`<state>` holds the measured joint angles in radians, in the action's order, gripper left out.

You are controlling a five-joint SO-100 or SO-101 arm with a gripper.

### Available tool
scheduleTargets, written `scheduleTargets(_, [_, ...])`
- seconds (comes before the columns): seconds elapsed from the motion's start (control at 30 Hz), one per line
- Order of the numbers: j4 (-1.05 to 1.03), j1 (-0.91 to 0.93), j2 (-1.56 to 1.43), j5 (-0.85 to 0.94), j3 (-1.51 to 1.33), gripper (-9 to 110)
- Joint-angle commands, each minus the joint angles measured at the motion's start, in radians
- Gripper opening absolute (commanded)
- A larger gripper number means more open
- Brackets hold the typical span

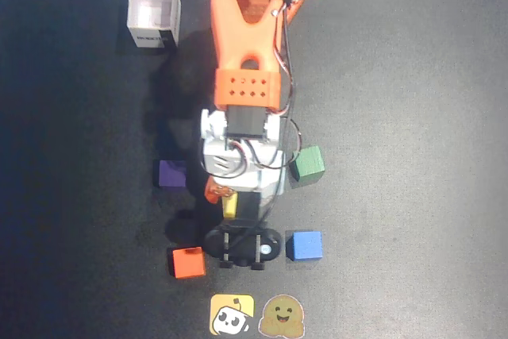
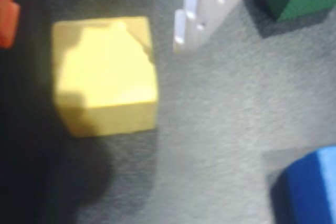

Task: Put the yellow cube on top of the purple cube.

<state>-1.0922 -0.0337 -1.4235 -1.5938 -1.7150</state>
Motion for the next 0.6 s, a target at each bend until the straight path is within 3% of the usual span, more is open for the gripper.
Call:
scheduleTargets(0.0, [0.018,-0.003,0.005,0.005,0.008,23])
scheduleTargets(0.57, [0.092,-0.008,0.075,0.005,-0.060,19])
